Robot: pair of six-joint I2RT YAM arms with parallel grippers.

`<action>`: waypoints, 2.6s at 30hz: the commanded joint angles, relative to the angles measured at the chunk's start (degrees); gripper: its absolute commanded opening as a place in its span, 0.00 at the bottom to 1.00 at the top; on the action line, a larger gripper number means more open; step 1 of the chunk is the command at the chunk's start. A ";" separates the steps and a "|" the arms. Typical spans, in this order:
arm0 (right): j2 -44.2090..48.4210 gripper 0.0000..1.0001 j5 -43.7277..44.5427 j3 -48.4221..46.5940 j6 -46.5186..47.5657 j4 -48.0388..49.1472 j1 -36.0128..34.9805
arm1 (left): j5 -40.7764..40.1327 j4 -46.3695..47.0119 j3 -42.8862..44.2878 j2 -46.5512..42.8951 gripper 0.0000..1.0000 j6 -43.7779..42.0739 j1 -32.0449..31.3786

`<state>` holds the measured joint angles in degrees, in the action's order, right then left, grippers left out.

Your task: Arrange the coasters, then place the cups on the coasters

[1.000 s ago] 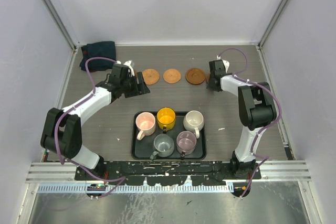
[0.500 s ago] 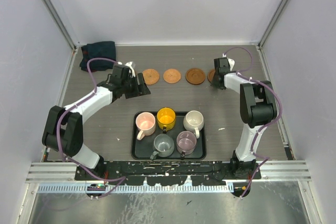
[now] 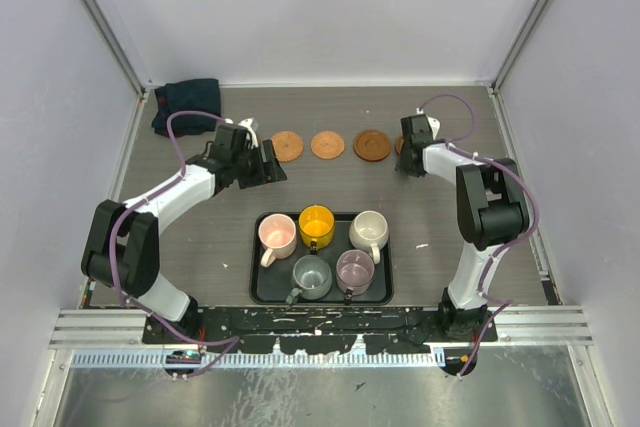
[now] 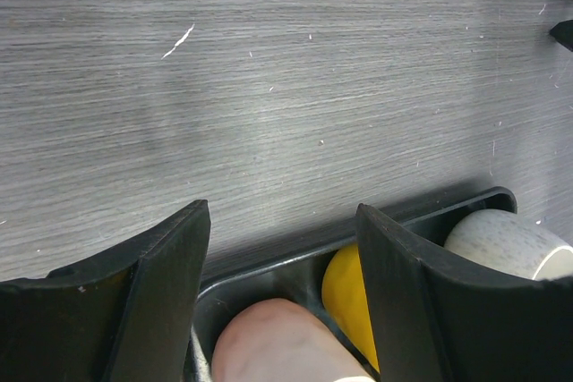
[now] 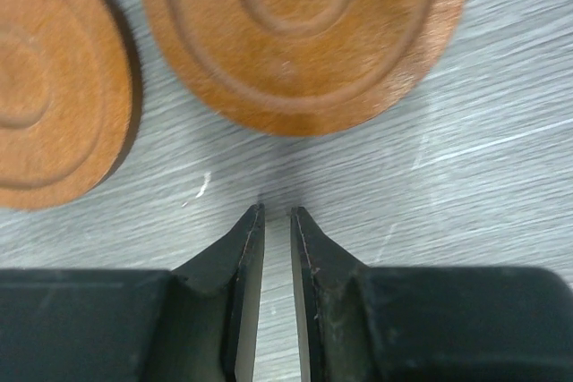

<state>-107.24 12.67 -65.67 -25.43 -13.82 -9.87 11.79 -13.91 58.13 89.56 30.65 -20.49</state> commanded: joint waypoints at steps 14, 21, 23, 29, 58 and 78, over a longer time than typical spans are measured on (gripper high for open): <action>-6.41 0.24 -0.75 -10.17 1.86 -2.29 -2.40 | -0.19 2.28 1.01 -0.28 0.67 0.32 0.36; -8.28 0.24 2.76 -11.92 1.90 -2.92 -2.00 | -0.19 2.14 0.97 -0.36 0.67 0.20 0.36; -8.41 0.24 3.18 -11.95 1.75 -2.90 -1.74 | -0.19 2.13 0.93 -0.33 0.67 0.21 0.32; -7.87 0.24 4.20 -11.54 1.27 -2.87 -0.97 | -0.11 2.17 1.07 -0.09 0.67 0.22 0.36; 24.85 0.27 9.97 -3.03 4.75 -6.92 -1.43 | -2.93 0.01 4.06 -3.89 0.68 -1.62 0.34; 45.05 0.86 30.11 12.79 7.62 8.38 -1.11 | -20.88 -7.26 2.34 -20.43 0.77 -6.68 0.88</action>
<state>-65.25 36.60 -54.43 -18.52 -12.19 -11.14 -4.89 -20.53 60.07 72.03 25.63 -20.10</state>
